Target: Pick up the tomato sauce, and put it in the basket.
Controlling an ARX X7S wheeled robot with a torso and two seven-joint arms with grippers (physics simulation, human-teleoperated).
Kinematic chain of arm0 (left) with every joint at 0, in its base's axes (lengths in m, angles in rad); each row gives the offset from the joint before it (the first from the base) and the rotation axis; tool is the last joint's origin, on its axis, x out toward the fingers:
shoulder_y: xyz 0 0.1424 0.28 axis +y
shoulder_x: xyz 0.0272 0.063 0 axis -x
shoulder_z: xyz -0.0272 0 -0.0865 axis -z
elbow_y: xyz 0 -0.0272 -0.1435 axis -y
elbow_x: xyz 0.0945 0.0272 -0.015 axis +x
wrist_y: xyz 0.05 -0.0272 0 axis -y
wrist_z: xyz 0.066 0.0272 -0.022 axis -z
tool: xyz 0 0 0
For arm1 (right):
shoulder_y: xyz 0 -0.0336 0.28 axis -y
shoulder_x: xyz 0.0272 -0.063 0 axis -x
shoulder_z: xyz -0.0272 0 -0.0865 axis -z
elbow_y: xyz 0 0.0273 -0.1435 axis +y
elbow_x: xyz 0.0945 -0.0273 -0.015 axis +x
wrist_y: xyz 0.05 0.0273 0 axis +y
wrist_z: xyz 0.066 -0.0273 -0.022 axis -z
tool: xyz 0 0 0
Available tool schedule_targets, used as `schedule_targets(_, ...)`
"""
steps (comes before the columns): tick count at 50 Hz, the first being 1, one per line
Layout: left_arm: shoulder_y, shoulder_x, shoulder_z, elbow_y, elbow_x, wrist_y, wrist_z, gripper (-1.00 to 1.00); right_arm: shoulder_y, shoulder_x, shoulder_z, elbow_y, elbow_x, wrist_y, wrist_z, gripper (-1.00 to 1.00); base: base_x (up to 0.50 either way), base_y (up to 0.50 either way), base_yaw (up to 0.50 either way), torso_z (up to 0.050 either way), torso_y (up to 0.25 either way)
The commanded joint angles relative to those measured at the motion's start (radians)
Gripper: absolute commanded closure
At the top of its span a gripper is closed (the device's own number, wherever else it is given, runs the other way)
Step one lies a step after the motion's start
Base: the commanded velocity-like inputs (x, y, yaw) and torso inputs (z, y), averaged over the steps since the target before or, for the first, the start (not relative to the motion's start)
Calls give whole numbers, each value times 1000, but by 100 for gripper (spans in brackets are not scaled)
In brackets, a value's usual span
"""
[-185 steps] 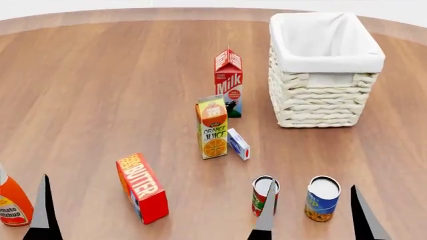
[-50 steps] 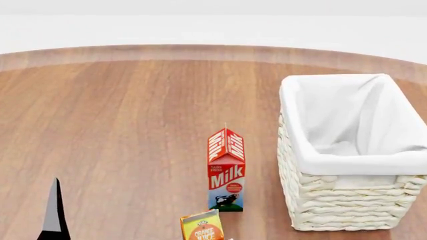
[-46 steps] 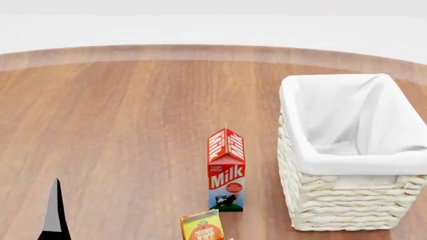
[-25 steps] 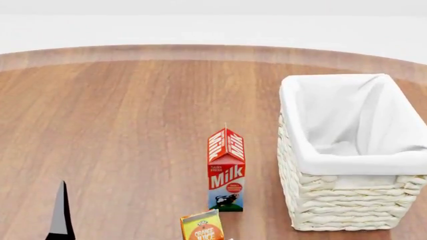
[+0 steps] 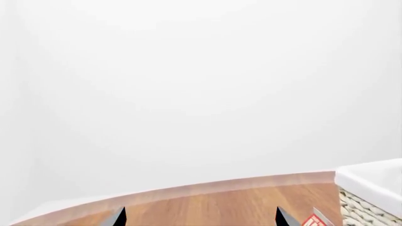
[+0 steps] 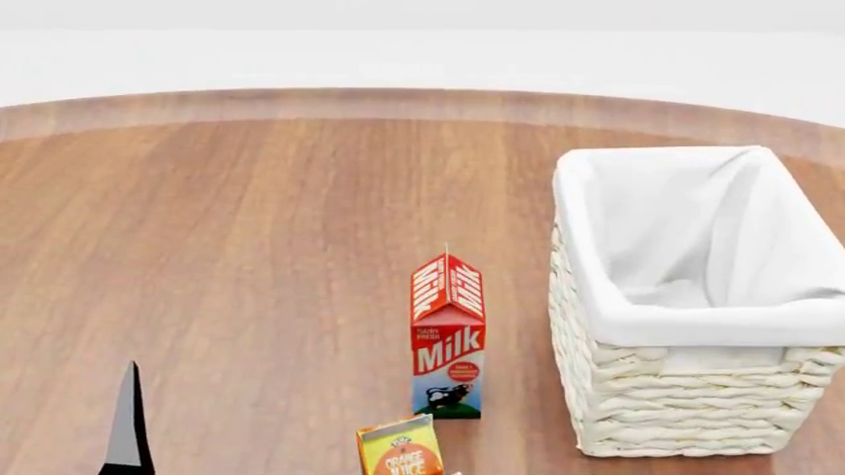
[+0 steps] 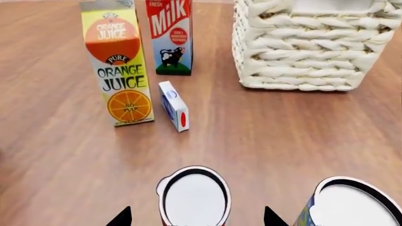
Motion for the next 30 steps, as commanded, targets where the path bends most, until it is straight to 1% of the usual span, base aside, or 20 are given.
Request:
schedule_targets(1, 1, -5, 2, -5, -5, 4, -5, -100, 66, 15, -18, 59, -1, 9, 31, -100, 0, 0, 0, 0, 0)
schedule_targets(6, 2, -6, 1, -3, -7, 5, -8, -100, 81, 21, -28, 64, 5, 31, 36, -100, 0, 0, 0, 0, 0)
schedule_targets(7, 2, -7, 1, -3, -8, 5, -8, -100, 73, 27, -27, 14, 12, 77, 37, -100, 0, 0, 0, 0, 0)
schedule_targets(9, 1, -7, 2, -4, -9, 4, -9, -100, 75, 30, -28, -1, 18, 101, 39, -100, 0, 0, 0, 0, 0)
schedule_targets(11, 1, -8, 3, -3, -9, 4, -10, -100, 89, 30, -36, 55, 14, 68, 40, -100, 0, 0, 0, 0, 0)
schedule_targets(14, 1, -9, 5, -3, -10, 3, -12, -100, 97, 35, -45, 64, 9, 89, 46, -100, 0, 0, 0, 0, 0)
schedule_targets(16, 1, -10, 6, -3, -10, 3, -13, -100, 103, 37, -49, 65, 8, 110, 51, -100, 0, 0, 0, 0, 0)
schedule_targets(17, 0, -10, 6, -3, -10, 2, -13, -100, 97, 41, -46, 22, 15, 150, 53, -100, 0, 0, 0, 0, 0)
schedule_targets(18, -1, -10, 5, -2, -12, 2, -13, -100, 109, 39, -50, 62, 14, 138, 54, -100, 0, 0, 0, 0, 0)
schedule_targets(19, -1, -10, 7, -4, -11, 3, -14, -100, 108, 42, -49, 20, 17, 196, 59, -100, 0, 0, 0, 0, 0)
schedule_targets(20, -1, -11, 8, -4, -11, 3, -14, -100, 115, 41, -51, 50, 15, 180, 61, -100, 0, 0, 0, 0, 0)
schedule_targets(21, -2, -11, 7, -4, -12, 2, -14, -100, 115, 43, -51, 30, 19, 210, 63, -100, 0, 0, 0, 0, 0)
schedule_targets(23, -3, -12, 7, -5, -13, 2, -15, -100, 125, 42, -54, 64, 20, 197, 65, -100, 0, 0, 0, 0, 0)
schedule_targets(24, -3, -12, 8, -6, -13, 2, -15, -100, 123, 45, -48, 21, 29, 243, 68, -100, 0, 0, 0, 0, 0)
schedule_targets(26, -3, -13, 10, -7, -13, 2, -16, -100, 128, 44, -55, 61, 27, 207, 68, -100, 0, 0, 0, 0, 0)
schedule_targets(30, -4, -14, 10, -8, -15, 2, -18, -100, 128, 47, -58, 67, 39, 196, 64, -100, 0, 0, 0, 0, 0)
